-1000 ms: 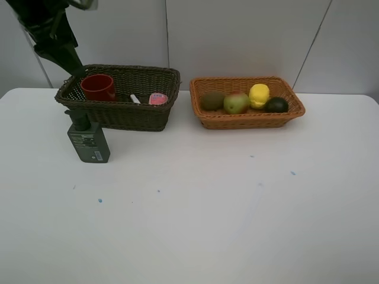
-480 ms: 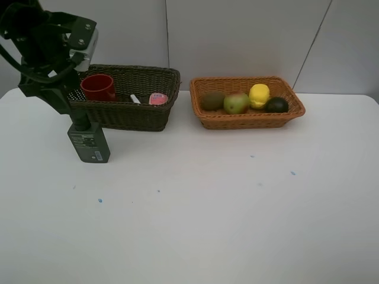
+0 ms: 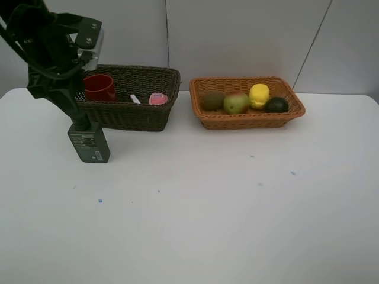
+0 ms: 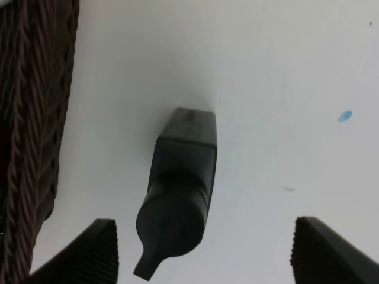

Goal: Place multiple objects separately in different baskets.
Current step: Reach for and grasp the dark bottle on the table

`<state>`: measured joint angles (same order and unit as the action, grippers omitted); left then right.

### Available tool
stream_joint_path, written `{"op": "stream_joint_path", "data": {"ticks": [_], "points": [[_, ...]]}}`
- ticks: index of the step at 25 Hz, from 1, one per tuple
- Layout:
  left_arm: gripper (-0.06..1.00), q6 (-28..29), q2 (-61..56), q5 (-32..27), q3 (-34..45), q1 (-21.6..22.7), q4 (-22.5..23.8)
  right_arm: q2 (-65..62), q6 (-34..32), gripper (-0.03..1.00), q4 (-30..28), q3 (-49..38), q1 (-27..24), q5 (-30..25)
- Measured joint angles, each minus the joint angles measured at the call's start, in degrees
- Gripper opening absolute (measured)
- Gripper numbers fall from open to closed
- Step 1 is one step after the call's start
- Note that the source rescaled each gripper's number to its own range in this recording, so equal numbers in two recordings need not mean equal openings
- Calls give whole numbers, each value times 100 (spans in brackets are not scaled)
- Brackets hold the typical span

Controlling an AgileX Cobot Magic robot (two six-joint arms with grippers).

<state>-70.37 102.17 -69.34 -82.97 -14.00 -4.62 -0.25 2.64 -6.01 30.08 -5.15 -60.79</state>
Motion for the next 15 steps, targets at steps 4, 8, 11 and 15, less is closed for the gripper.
{"op": "stream_joint_path", "data": {"ticks": [4,8,11,15], "points": [[87,332,0,0,0,0,-7,0,0,99,0,0,0,0],[87,354,0,0,0,0,78,0,0,99,0,0,0,0],[87,328,45,-4,0,0,229,0,0,99,0,0,0,0],[87,243,315,-11,0,0,349,0,0,99,0,0,0,0]]}}
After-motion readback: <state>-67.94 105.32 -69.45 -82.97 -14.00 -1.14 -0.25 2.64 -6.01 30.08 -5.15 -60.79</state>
